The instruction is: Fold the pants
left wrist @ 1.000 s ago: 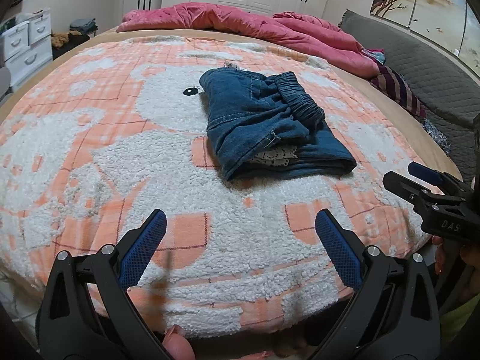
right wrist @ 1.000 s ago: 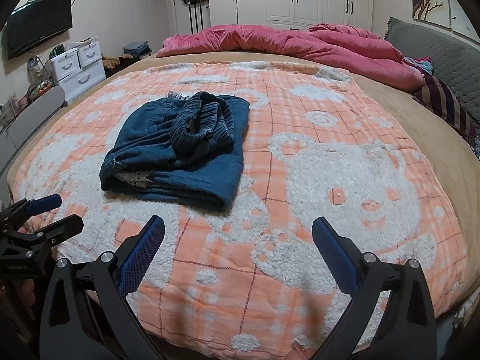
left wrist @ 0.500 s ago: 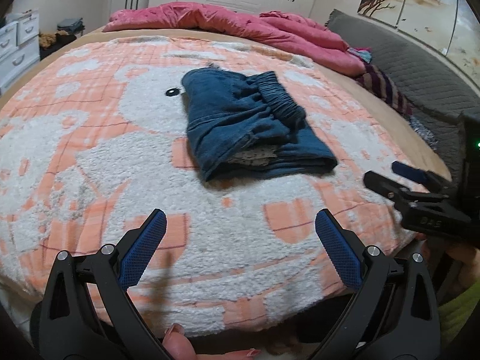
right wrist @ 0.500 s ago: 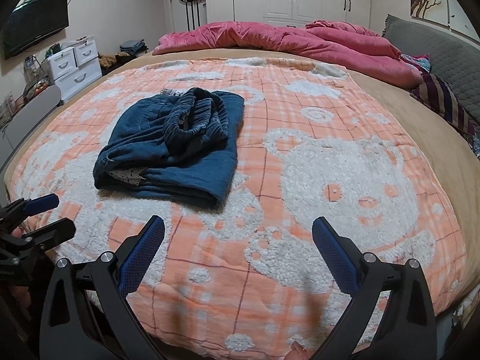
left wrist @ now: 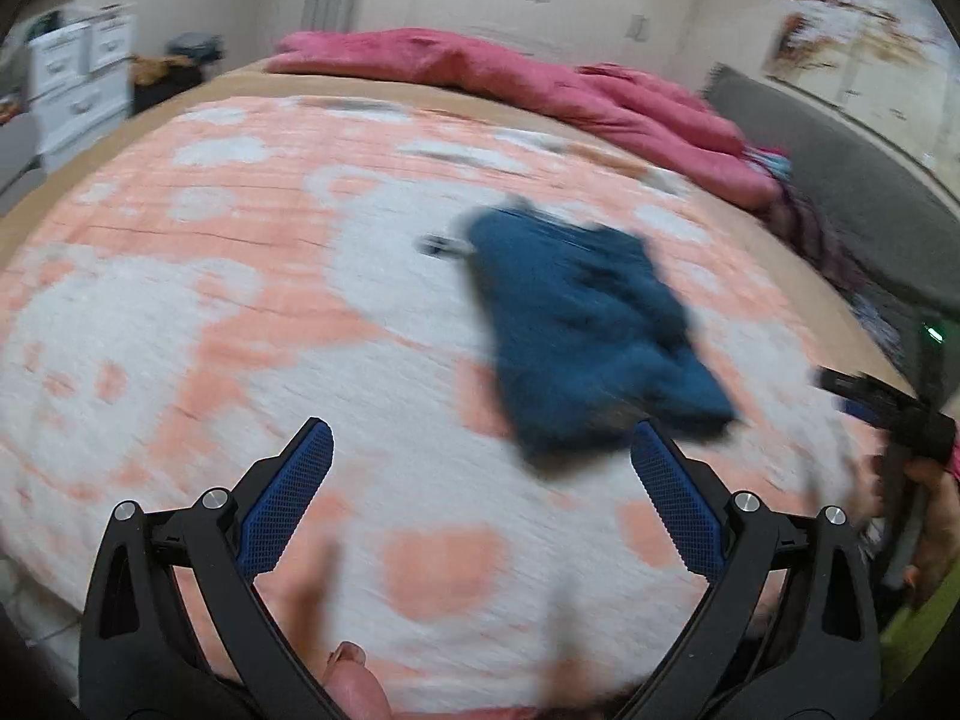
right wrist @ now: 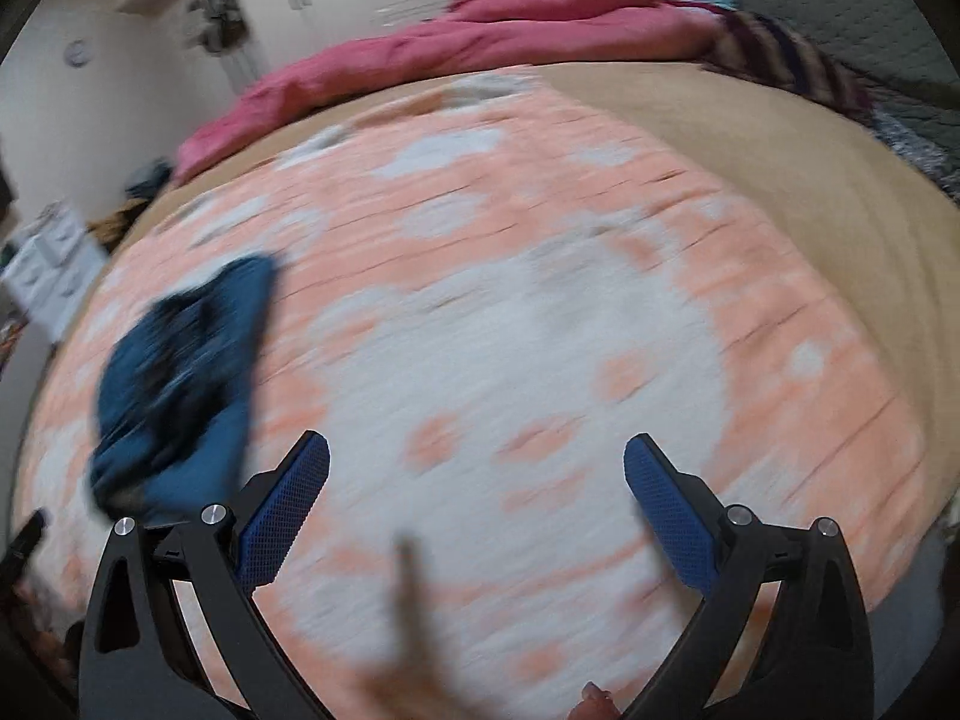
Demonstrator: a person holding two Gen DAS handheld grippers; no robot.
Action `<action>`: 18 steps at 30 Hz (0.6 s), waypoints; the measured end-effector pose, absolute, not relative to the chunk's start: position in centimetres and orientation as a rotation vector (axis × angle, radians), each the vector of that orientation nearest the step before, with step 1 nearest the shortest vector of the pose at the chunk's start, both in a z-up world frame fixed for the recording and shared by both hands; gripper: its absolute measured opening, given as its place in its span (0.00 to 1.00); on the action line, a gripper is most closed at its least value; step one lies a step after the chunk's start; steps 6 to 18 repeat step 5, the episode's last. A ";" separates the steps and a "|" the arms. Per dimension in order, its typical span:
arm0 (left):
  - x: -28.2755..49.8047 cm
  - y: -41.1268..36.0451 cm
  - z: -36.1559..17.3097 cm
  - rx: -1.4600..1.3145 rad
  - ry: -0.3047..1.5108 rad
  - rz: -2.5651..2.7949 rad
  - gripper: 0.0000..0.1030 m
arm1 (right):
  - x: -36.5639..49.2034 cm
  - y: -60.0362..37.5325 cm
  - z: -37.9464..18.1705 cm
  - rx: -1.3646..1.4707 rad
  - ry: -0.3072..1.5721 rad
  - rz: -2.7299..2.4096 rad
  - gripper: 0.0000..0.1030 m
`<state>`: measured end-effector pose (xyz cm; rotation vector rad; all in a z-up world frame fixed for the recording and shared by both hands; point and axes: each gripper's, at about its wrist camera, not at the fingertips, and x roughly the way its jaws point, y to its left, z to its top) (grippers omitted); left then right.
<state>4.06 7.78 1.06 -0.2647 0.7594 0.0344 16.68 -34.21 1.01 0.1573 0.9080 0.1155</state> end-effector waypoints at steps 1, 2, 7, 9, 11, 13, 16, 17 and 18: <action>5.2 9.8 1.1 -0.257 0.770 0.072 0.91 | 17.9 -35.6 1.2 0.141 0.890 0.066 0.95; 6.1 11.3 1.0 -0.247 0.776 0.106 0.91 | 19.2 -36.9 1.2 0.126 0.880 0.026 0.95; 10.0 17.1 0.0 -0.222 0.833 0.264 0.91 | 23.5 -40.9 0.5 0.089 0.887 -0.100 0.95; 10.0 17.1 0.0 -0.222 0.833 0.264 0.91 | 23.5 -40.9 0.5 0.089 0.887 -0.100 0.95; 10.0 17.1 0.0 -0.222 0.833 0.264 0.91 | 23.5 -40.9 0.5 0.089 0.887 -0.100 0.95; 10.0 17.1 0.0 -0.222 0.833 0.264 0.91 | 23.5 -40.9 0.5 0.089 0.887 -0.100 0.95; 10.0 17.1 0.0 -0.222 0.833 0.264 0.91 | 23.5 -40.9 0.5 0.089 0.887 -0.100 0.95; 10.0 17.1 0.0 -0.222 0.833 0.264 0.91 | 23.5 -40.9 0.5 0.089 0.887 -0.100 0.95; 10.0 17.1 0.0 -0.222 0.833 0.264 0.91 | 23.5 -40.9 0.5 0.089 0.887 -0.100 0.95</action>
